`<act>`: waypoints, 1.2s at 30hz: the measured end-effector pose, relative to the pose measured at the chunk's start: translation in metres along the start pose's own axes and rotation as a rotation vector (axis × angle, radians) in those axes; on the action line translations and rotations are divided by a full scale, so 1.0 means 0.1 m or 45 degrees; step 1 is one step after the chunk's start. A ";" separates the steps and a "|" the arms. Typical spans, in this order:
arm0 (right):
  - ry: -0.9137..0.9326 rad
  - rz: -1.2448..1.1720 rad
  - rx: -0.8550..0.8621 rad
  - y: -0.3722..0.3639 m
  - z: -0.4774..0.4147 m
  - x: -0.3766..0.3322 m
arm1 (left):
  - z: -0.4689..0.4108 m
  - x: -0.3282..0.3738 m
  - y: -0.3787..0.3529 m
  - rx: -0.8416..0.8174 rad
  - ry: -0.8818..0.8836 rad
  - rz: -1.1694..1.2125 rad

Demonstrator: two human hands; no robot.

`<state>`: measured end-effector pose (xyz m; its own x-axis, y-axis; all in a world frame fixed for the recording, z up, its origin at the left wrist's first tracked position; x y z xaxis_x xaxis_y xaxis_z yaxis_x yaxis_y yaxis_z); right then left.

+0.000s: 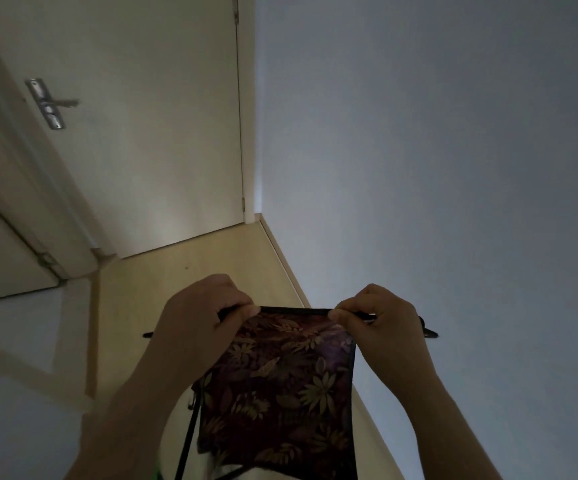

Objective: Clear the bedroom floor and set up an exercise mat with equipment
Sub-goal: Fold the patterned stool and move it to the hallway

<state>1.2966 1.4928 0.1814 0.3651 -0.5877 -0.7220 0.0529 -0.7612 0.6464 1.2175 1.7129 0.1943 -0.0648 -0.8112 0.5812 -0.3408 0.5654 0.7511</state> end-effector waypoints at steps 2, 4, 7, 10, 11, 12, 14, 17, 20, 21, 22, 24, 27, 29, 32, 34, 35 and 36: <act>-0.024 0.021 0.022 -0.16 -0.24 -0.06 | -0.28 -0.22 0.04 -0.028 -0.025 0.020; -0.068 0.049 0.030 -0.31 -0.45 -0.11 | -0.56 -0.41 0.06 -0.043 -0.047 0.048; -0.128 0.101 0.068 -0.47 -0.72 -0.08 | -0.96 -0.65 0.00 -0.079 -0.090 0.065; -0.209 0.111 0.096 -0.58 -0.90 0.01 | -1.29 -0.79 -0.14 -0.167 -0.138 0.087; -0.247 0.118 0.096 -0.61 -0.96 0.07 | -1.39 -0.83 -0.20 -0.194 -0.157 0.084; -0.280 0.129 0.102 -0.64 -1.02 0.13 | -1.49 -0.86 -0.26 -0.220 -0.176 0.079; -0.329 0.128 0.130 -0.70 -1.16 0.25 | -1.71 -0.94 -0.40 -0.258 -0.203 0.073; -0.390 0.095 0.169 -0.81 -1.37 0.45 | -2.01 -1.06 -0.62 -0.300 -0.232 0.069; -0.448 0.065 0.206 -0.88 -1.57 0.67 | -2.28 -1.12 -0.84 -0.385 -0.276 0.071; -0.493 0.053 0.224 -0.90 -1.65 0.80 | -2.42 -1.13 -0.97 -0.436 -0.306 0.060; -0.515 0.061 0.219 -0.94 -1.66 0.83 | -2.45 -1.14 -1.01 -0.478 -0.317 0.057; -0.587 0.030 0.245 -0.99 -1.71 0.96 | -2.57 -1.15 -1.15 -0.560 -0.346 0.052; -0.690 0.004 0.301 -1.06 -1.78 1.19 | -2.78 -1.18 -1.42 -0.622 -0.382 0.077; -0.780 0.001 0.301 -1.14 -1.78 1.30 | -2.92 -1.25 -1.57 -0.663 -0.405 0.092; -0.894 -0.032 0.329 -1.28 -1.74 1.38 | -3.06 -1.38 -1.75 -0.742 -0.432 0.104; -0.971 -0.037 0.369 -1.39 -1.75 1.44 | -3.15 -1.48 -1.88 -0.796 -0.455 0.124; -1.010 -0.036 0.391 -1.45 -1.77 1.46 | -3.19 -1.54 -1.94 -0.823 -0.471 0.135; -1.049 -0.038 0.413 -1.52 -1.78 1.48 | -3.24 -1.61 -2.00 -0.852 -0.490 0.144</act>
<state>1.5084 1.5707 0.0202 -0.4243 -0.4818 -0.7667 -0.2600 -0.7463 0.6128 1.5999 1.7783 0.0519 -0.4283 -0.6688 0.6077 0.3178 0.5180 0.7941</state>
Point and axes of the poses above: each hand's wrist, its own z-axis away from the middle knuckle, its own y-axis out of the back of the hand, x = y × z, the point moved 8 cm from there along -z, towards the middle knuckle, and after that the axes turned 3 degrees about x, right-handed, at the moved point
